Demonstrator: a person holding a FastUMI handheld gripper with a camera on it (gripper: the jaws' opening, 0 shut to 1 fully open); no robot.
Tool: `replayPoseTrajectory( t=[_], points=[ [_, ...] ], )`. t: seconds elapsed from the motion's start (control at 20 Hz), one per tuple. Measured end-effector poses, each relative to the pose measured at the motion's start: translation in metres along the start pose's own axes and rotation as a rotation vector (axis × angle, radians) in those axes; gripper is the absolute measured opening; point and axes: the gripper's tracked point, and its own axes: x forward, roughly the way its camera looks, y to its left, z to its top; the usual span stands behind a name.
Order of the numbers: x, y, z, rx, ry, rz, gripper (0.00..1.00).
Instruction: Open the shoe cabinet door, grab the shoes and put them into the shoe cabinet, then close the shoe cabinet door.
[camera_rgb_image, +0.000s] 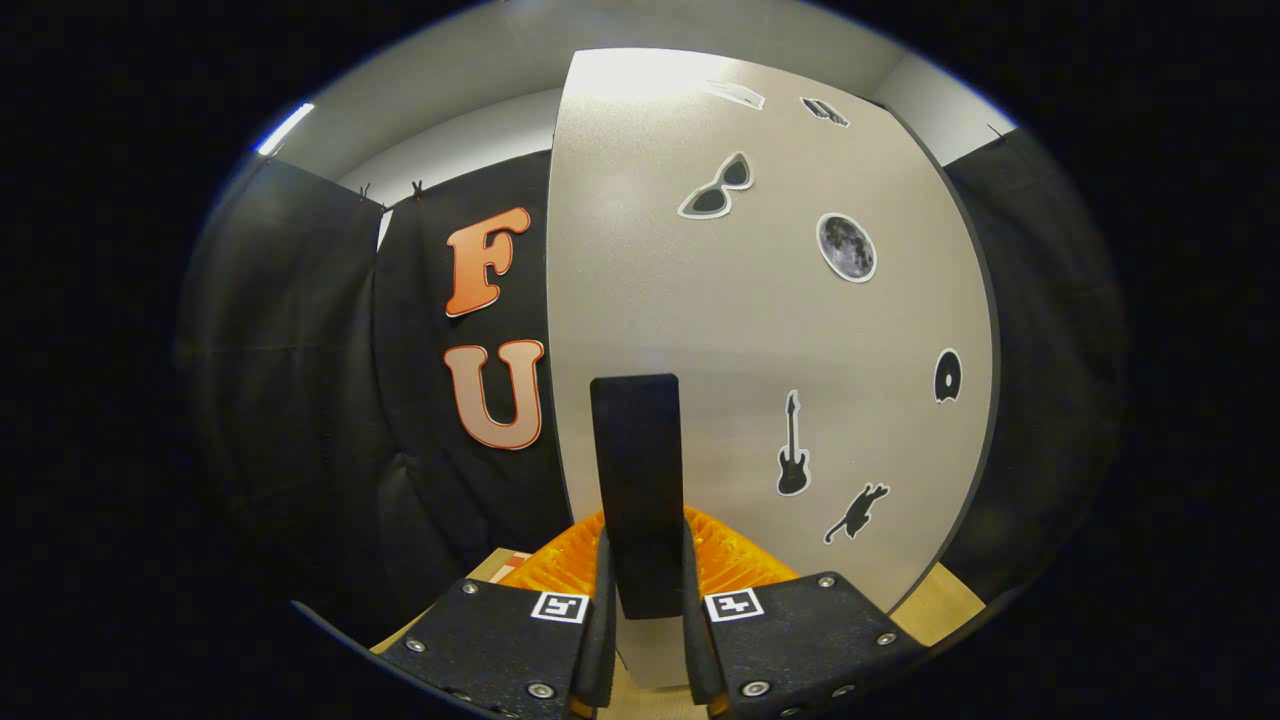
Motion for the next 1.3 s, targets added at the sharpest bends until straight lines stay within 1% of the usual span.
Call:
replayPoseTrajectory(
  t=[0.45, 0.5, 0.7, 1.05, 1.3],
  points=[
    [-0.029, -0.014, -0.002, 0.003, 0.007, -0.036, 0.28],
    [-0.032, -0.016, -0.002, 0.007, 0.004, -0.038, 0.27],
    [-0.044, -0.024, -0.004, 0.01, 0.014, -0.051, 0.26],
    [-0.07, -0.045, -0.004, 0.001, 0.013, -0.101, 0.26],
    [-0.084, -0.063, -0.005, -0.035, 0.023, -0.142, 0.26]
  ],
)
